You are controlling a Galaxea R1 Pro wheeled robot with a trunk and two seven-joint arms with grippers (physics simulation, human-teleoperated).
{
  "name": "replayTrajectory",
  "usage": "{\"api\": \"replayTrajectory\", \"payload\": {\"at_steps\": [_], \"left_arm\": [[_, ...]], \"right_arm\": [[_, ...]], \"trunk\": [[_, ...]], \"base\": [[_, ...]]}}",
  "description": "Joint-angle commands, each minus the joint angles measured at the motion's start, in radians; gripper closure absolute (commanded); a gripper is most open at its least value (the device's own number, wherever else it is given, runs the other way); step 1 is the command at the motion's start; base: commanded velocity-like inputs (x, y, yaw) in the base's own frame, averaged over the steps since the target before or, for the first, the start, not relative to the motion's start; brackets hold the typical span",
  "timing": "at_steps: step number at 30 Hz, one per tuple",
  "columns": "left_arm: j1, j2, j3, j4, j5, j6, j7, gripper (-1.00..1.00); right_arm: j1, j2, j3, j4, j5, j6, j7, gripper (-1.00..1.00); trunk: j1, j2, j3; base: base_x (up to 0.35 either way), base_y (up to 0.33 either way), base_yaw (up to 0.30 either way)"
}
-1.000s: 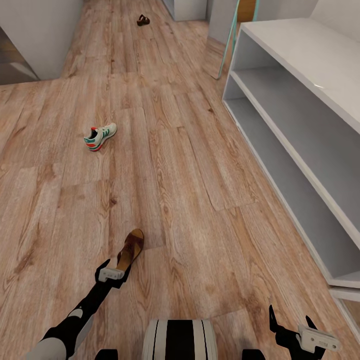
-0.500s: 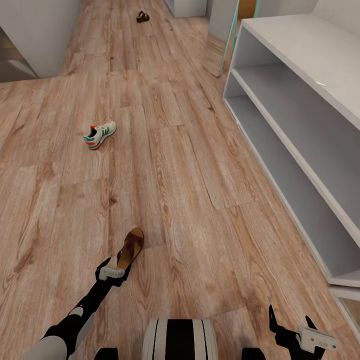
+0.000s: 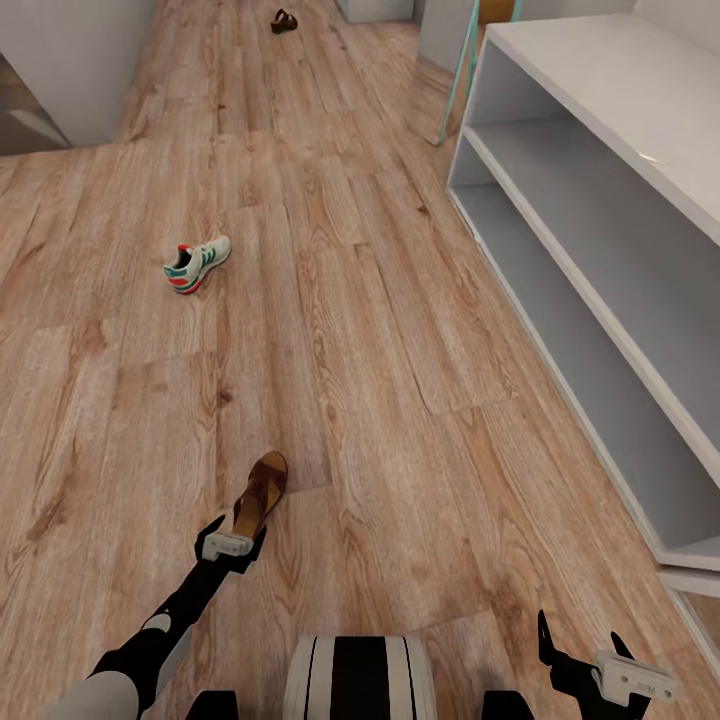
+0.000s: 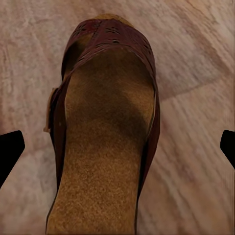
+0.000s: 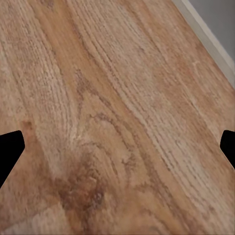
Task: Pick up the two gym shoes and the two sandals from the corridor floor and place them onto the hallstand (shoe rack) in the corridor, making sure they are on the rack and not on the floor. Arrange them so the two gym shoes are next to each other and the two sandals are next to each other.
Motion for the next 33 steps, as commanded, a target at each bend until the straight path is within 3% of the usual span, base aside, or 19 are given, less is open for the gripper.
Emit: {"api": "replayTrajectory", "payload": {"at_steps": [1,33], "left_arm": [[0.0,-0.001,0.0,0.0,0.0,0.0,0.0,-1.0],[-0.004,0.002,0.002,0.0,0.001,0.0,0.0,-1.0]], "right_arm": [[0.0,0.0,0.0,0.0,0.0,0.0,0.0,-1.0],[0.0,0.0,0.0,0.003,0.0,0.0,0.0,-1.0]], "trunk": [[0.0,0.0,-0.001],[0.0,0.0,-0.015]], "base": [[0.0,0.0,0.0],[0.0,0.0,0.0]]}}
